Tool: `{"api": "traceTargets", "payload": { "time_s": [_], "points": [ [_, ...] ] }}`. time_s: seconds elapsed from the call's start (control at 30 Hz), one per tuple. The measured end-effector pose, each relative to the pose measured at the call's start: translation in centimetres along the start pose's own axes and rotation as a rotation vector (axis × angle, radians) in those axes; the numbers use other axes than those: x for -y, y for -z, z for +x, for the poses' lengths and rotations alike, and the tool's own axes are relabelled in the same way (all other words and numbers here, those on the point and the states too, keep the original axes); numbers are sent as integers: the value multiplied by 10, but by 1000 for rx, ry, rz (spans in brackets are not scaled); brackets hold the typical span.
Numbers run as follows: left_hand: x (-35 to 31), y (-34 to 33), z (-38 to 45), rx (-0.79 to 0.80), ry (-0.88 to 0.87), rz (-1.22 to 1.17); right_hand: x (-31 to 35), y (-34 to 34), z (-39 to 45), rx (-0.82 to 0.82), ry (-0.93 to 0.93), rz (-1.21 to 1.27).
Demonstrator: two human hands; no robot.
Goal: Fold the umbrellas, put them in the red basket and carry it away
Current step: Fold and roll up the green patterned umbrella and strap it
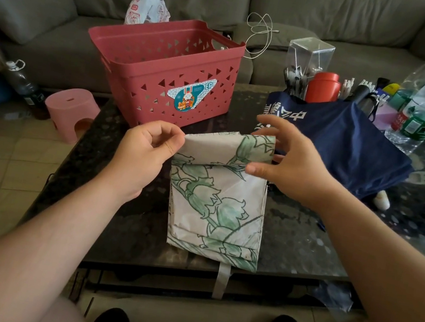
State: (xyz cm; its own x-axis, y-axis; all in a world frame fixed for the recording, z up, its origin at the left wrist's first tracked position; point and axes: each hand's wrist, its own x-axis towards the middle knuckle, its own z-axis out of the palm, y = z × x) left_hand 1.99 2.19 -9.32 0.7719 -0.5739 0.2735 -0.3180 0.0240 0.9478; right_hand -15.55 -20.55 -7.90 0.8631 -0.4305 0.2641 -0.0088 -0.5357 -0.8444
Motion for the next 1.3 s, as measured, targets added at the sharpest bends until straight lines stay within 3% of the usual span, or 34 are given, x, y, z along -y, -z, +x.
{"api": "traceTargets", "payload": {
  "time_s": [0.1,0.17,0.27,0.37,0.57,0.77,1.0,1.3],
  "points": [
    [-1,5,1,60,-2,31,0,-7,0,-81,33,-98],
    [0,12,1,173,-57,218,3,-8,0,-95,59,-117],
    [2,14,-1,324,-121,546,8,-5,-6,59,79,-166],
    [12,10,-6,424,-187,700,11,-6,-14,271,74,-293],
    [25,6,-20,583,-359,771,8,-15,-31,563,-17,-525],
    [36,12,-28,670,-439,908,1,-25,-36,713,-3,-676],
    [34,21,-34,716,-392,867,0,-36,-39,800,30,-848],
    [39,23,-45,704,-355,860,2,-36,-39,856,-4,-814]
  ]
}}
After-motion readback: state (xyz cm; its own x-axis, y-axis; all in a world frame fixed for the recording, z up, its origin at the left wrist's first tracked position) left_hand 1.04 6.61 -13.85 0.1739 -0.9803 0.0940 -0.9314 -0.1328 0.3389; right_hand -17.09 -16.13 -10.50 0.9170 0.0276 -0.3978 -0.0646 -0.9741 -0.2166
